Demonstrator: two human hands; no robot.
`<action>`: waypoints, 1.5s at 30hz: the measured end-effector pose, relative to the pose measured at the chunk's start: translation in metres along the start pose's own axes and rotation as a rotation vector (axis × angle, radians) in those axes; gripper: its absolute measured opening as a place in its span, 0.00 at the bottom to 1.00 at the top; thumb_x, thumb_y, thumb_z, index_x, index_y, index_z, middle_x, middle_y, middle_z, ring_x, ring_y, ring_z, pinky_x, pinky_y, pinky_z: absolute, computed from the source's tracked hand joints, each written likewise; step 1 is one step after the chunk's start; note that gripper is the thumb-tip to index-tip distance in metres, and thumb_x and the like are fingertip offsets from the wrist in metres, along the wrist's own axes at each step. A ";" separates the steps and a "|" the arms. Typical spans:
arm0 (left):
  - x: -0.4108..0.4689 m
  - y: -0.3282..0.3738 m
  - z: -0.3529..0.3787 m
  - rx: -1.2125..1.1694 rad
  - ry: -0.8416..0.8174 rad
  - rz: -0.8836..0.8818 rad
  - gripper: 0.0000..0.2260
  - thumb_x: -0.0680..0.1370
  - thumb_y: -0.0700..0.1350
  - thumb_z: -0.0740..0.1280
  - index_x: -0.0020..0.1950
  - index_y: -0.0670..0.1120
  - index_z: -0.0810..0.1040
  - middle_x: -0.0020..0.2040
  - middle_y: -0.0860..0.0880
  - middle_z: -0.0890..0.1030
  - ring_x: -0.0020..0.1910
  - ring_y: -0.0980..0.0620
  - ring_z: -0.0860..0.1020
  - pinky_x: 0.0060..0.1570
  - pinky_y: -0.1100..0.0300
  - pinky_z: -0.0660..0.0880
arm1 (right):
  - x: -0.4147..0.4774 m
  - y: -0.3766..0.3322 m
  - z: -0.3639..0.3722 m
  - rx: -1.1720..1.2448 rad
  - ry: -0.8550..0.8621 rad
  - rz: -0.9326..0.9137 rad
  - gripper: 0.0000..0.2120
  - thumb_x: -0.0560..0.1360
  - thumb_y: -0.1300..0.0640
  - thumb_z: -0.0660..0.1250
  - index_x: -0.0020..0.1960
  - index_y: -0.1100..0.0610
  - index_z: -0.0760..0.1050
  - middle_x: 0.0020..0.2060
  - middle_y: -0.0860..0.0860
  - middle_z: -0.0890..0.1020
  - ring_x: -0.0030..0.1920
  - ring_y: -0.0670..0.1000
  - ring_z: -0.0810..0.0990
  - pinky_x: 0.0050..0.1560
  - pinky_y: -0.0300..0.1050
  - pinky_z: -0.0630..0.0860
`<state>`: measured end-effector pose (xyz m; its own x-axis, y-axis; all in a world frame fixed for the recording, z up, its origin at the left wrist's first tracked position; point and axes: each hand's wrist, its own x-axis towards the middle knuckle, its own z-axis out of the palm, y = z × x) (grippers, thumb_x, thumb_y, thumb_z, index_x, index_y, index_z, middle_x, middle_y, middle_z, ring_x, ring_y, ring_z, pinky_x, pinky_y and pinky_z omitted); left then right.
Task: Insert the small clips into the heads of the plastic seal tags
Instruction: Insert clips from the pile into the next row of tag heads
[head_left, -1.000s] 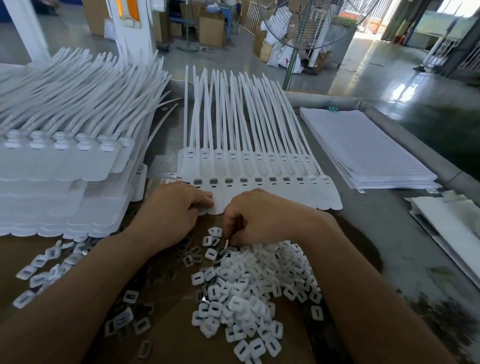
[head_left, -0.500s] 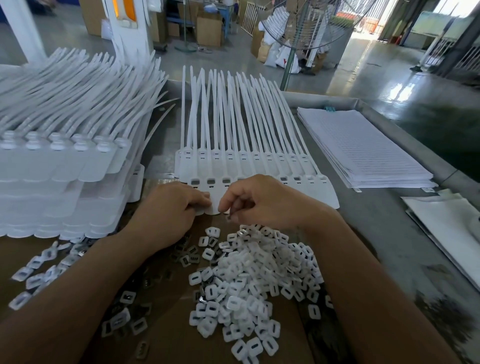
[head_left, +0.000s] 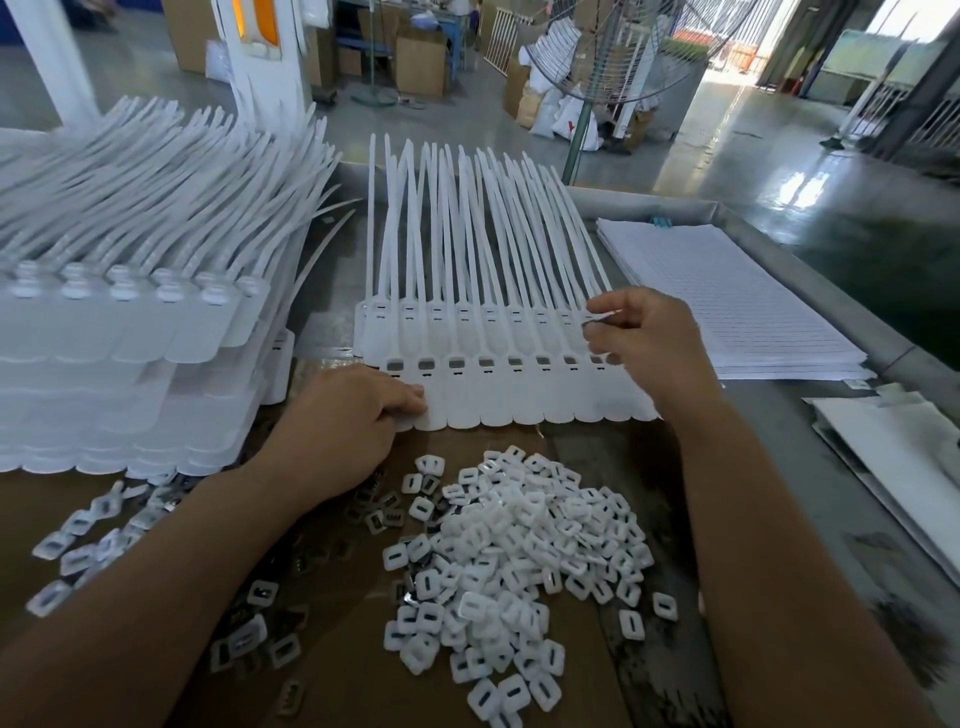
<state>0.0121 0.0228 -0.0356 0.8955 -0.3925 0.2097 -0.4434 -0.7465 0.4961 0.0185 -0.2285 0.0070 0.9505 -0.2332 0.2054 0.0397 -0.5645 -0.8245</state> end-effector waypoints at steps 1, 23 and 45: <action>0.000 0.000 0.000 0.000 0.001 0.002 0.15 0.75 0.35 0.62 0.57 0.49 0.79 0.59 0.56 0.78 0.60 0.60 0.71 0.59 0.70 0.58 | 0.002 0.006 -0.003 -0.004 0.040 0.034 0.07 0.72 0.64 0.68 0.44 0.53 0.76 0.36 0.46 0.80 0.34 0.41 0.79 0.33 0.30 0.72; -0.002 0.002 0.002 0.001 0.014 0.022 0.13 0.76 0.37 0.62 0.57 0.48 0.79 0.59 0.55 0.78 0.57 0.62 0.69 0.60 0.68 0.58 | 0.012 0.048 -0.013 -0.213 0.061 0.260 0.07 0.75 0.61 0.65 0.50 0.58 0.81 0.39 0.45 0.77 0.47 0.46 0.73 0.49 0.42 0.66; -0.001 0.003 0.000 0.030 0.016 0.023 0.14 0.76 0.37 0.62 0.58 0.49 0.79 0.60 0.56 0.77 0.60 0.59 0.70 0.59 0.69 0.57 | 0.014 0.047 -0.009 -0.124 0.123 0.287 0.09 0.71 0.62 0.68 0.37 0.50 0.77 0.37 0.42 0.75 0.46 0.47 0.72 0.46 0.43 0.67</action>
<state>0.0098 0.0208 -0.0343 0.8856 -0.4012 0.2339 -0.4642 -0.7533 0.4658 0.0308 -0.2660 -0.0241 0.8727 -0.4863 0.0427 -0.2691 -0.5522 -0.7891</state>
